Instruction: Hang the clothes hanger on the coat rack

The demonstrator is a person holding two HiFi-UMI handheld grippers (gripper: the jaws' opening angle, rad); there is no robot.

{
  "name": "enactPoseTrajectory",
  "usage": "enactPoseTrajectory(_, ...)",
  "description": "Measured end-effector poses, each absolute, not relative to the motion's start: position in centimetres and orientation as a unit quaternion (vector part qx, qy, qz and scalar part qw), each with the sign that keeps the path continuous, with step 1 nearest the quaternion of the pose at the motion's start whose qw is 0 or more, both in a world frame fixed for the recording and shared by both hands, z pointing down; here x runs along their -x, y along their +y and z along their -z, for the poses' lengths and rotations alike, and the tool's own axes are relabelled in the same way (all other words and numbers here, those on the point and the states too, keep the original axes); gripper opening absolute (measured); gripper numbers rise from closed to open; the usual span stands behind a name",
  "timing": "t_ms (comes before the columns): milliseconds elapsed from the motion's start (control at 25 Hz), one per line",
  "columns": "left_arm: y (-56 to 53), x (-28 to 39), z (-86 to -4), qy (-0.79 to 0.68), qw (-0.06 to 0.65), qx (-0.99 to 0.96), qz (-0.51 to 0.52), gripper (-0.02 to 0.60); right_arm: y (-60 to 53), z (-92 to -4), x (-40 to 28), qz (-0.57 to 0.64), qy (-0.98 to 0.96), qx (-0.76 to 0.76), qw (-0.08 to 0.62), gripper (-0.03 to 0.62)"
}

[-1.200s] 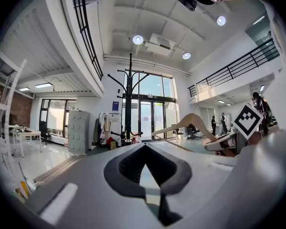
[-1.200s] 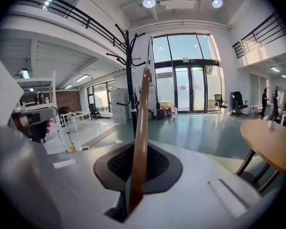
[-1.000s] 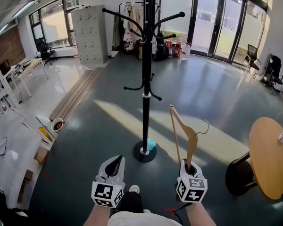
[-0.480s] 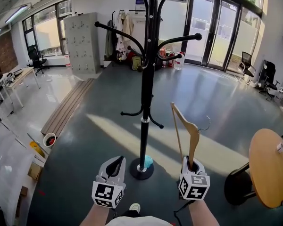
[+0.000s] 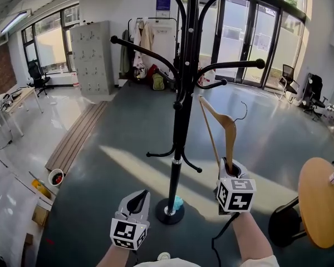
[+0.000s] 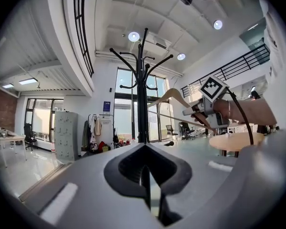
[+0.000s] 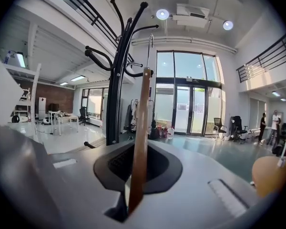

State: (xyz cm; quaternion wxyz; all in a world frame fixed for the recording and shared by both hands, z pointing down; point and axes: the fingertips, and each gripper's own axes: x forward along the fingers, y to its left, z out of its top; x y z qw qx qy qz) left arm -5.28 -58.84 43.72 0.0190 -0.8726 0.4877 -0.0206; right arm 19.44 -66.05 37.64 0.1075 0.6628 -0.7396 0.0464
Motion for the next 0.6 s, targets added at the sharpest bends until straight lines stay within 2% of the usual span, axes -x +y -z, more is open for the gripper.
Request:
enactPoseTrajectory(280,-62.0,6.9,-44.4,0.488,0.014,0.872,0.025,0.000,-71.9,-34.7,-16.9,-0.042,-0.752,-0.646,0.120,0.038)
enactPoseTrajectory(600,-63.4,7.9,-46.0,0.485,0.000,0.874,0.033,0.000,-75.6,-36.2,-15.3,-0.049,-0.749,-0.640,0.162,0.038)
